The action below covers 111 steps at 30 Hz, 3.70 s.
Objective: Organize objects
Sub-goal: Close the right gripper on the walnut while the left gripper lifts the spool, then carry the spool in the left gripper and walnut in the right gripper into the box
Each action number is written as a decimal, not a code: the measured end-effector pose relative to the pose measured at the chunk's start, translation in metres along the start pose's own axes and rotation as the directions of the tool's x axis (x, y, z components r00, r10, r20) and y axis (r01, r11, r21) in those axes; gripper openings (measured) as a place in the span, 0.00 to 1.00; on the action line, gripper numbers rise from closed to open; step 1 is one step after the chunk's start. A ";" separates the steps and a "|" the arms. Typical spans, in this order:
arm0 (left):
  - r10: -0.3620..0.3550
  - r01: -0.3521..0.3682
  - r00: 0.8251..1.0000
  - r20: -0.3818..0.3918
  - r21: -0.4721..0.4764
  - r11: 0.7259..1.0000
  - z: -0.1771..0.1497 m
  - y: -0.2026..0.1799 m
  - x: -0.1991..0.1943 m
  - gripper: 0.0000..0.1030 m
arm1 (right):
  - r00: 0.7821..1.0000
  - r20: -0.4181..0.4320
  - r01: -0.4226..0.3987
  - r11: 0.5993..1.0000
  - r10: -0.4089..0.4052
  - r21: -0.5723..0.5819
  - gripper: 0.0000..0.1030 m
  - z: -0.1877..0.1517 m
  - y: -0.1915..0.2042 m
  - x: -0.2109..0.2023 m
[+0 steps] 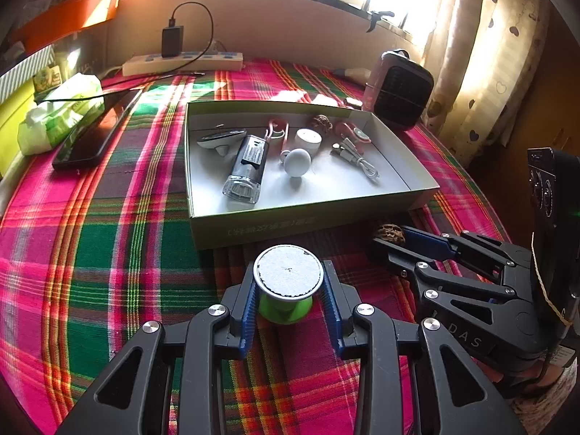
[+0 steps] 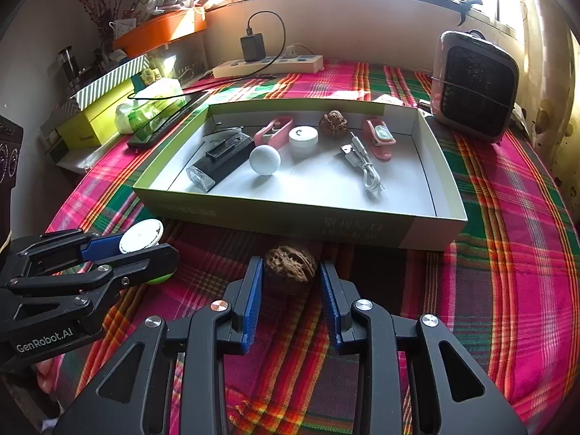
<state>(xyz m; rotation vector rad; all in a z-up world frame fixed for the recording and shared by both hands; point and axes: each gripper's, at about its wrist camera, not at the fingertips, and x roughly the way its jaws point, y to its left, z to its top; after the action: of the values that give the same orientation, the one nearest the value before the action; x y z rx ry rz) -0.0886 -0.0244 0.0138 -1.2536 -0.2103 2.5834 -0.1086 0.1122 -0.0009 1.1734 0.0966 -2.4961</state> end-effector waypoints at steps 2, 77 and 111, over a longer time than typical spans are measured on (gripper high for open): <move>-0.003 0.003 1.000 0.007 0.005 1.000 0.001 -0.002 -0.002 0.29 | 1.000 0.007 -0.002 1.000 0.002 -0.002 0.31 0.001 0.000 -0.003; -0.012 0.014 1.000 -0.025 0.093 0.996 0.064 -0.017 0.061 0.29 | 0.999 -0.036 -0.021 1.000 0.020 -0.018 0.31 0.076 -0.041 0.052; 0.019 -0.017 1.000 -0.017 0.105 0.994 0.062 -0.016 0.055 0.34 | 0.999 -0.042 -0.020 1.000 0.020 -0.008 0.32 0.070 -0.041 0.050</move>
<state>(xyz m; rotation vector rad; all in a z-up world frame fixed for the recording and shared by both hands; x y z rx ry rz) -0.1676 0.0066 0.0149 -1.2465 -0.0597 2.5605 -0.2040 0.1189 0.0028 1.2176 0.1059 -2.4520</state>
